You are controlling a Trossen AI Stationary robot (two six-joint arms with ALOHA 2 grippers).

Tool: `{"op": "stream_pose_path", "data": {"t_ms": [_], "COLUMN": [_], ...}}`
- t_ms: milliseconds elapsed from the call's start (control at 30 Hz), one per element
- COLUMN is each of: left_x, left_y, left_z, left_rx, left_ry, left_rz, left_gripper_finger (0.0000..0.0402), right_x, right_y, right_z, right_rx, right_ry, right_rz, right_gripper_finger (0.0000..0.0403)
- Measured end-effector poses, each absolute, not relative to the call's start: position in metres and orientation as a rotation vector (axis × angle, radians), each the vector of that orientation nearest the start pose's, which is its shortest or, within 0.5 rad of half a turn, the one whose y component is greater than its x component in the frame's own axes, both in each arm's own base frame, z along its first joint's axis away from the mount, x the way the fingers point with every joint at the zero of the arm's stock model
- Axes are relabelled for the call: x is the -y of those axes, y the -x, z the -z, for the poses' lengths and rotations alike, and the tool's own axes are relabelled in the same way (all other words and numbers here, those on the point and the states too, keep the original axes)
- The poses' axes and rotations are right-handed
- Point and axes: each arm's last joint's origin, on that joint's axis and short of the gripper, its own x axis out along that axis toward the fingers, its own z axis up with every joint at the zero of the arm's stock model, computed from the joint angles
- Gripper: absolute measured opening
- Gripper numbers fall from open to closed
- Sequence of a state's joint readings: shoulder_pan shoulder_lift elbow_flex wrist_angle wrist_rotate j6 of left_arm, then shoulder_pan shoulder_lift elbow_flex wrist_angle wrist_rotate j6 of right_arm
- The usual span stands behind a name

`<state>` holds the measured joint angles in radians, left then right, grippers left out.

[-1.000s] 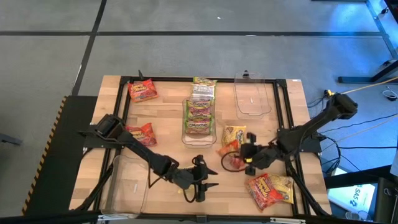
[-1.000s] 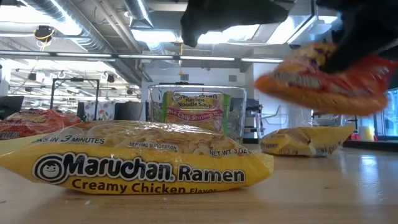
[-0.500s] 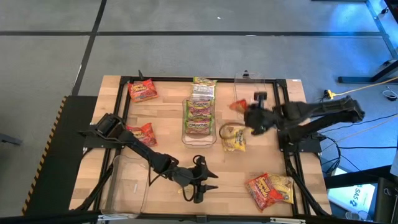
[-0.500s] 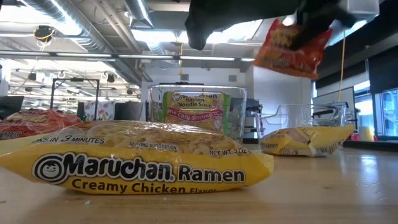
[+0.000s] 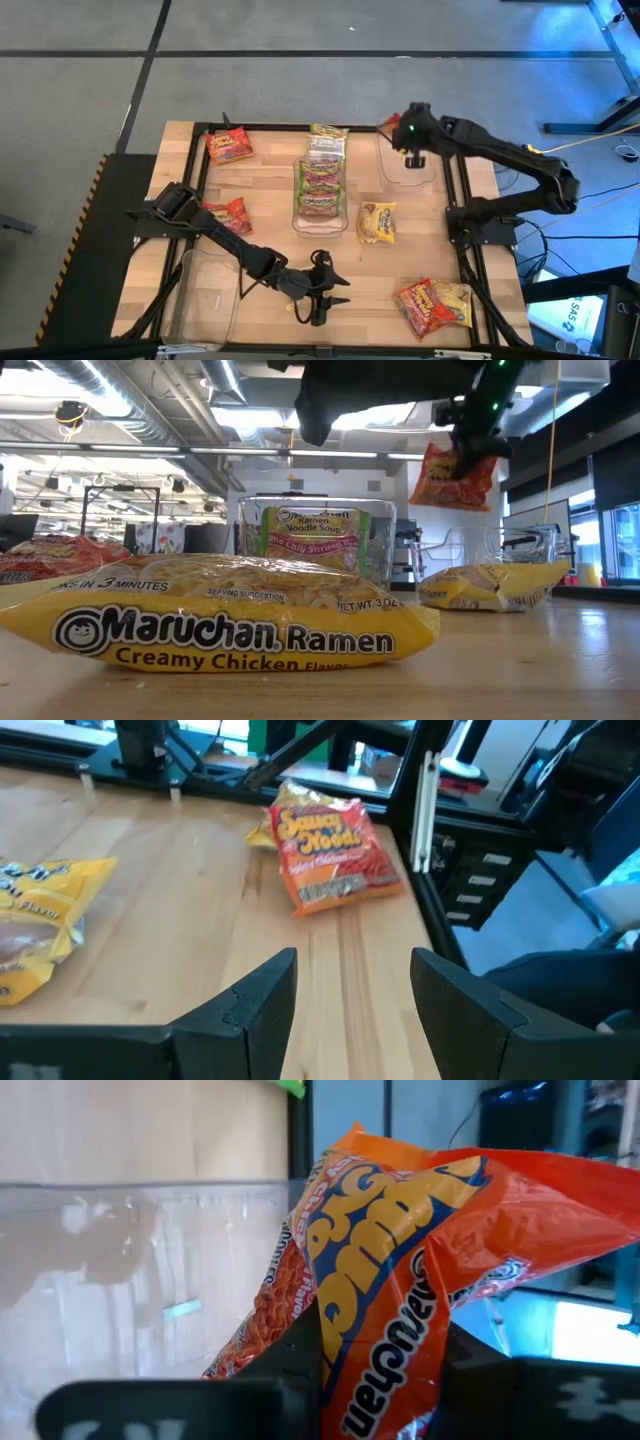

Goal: Sort Maruchan noodles
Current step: Put the orange noodle pack into the top right transparent bin

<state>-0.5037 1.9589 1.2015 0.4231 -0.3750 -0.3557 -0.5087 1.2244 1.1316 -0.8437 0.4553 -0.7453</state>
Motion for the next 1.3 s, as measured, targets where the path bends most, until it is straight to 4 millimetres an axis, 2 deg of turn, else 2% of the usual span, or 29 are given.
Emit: {"op": "stream_pose_path", "data": {"t_ms": [267, 533, 700, 967, 1300], "left_x": [0.196, 0.194, 0.194, 0.190, 0.190], "left_y": [-0.383, -0.383, -0.384, -0.386, -0.386], "left_z": [-0.194, -0.195, -0.196, -0.196, -0.196], "left_rx": [-0.296, -0.286, -0.281, -0.280, -0.280], "left_ry": [0.215, 0.193, 0.178, 0.179, 0.179], "left_rz": [0.071, 0.072, 0.075, 0.065, 0.068], "left_gripper_finger": [0.0190, 0.0190, 0.0190, 0.0190, 0.0190], "right_x": [0.175, 0.211, 0.213, 0.213, 0.209], "right_y": [-0.199, -0.200, -0.199, -0.193, -0.192], "right_z": [-0.288, -0.258, -0.234, -0.202, -0.187], "right_rx": [-1.326, -1.412, -1.470, -1.475, -1.408], "right_ry": [0.522, 0.477, 0.556, 0.723, 0.720], "right_rz": [0.435, 0.407, 0.328, 0.297, 0.261], "right_gripper_finger": [0.0072, 0.0072, 0.0072, 0.0072, 0.0072]}}
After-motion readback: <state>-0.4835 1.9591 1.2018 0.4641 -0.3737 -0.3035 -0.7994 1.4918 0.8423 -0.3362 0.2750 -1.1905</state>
